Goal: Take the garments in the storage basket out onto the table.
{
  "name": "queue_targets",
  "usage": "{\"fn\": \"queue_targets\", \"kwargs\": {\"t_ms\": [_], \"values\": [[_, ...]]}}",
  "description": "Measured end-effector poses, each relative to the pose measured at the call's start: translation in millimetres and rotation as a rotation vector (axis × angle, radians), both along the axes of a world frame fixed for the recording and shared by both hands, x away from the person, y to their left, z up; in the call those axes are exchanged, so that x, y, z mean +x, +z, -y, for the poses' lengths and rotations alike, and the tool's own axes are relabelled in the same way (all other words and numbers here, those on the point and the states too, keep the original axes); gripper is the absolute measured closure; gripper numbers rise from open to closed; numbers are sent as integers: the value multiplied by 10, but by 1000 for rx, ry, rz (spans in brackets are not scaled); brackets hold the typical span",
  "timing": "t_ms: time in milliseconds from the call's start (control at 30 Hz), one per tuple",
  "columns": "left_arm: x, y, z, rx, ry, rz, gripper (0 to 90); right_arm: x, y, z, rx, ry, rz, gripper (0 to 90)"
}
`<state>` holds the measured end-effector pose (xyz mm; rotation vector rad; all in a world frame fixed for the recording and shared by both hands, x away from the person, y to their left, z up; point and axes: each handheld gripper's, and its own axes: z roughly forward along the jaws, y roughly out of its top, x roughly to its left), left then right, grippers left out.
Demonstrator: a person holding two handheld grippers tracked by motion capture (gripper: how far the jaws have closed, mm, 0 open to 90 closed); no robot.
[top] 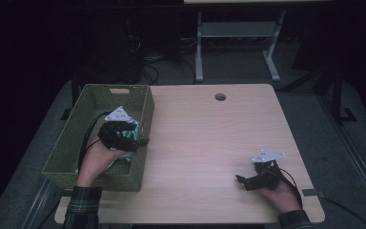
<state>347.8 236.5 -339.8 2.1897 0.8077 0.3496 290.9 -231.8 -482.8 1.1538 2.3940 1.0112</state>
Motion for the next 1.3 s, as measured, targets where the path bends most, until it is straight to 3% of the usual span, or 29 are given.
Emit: {"fn": "queue_targets", "kwargs": {"t_ms": [400, 767, 1033, 1300], "values": [[20, -4, -277, 7, 83, 17, 222, 1, -1, 0, 0, 2, 1, 23], [71, -87, -425, 25, 120, 35, 222, 0, 0, 0, 1, 1, 0, 23], [114, -194, -465, 62, 137, 28, 221, -1, 1, -2, 2, -1, -2, 23], [167, -335, -469, 86, 139, -4, 224, -2, 2, -2, 3, -2, -3, 23]]}}
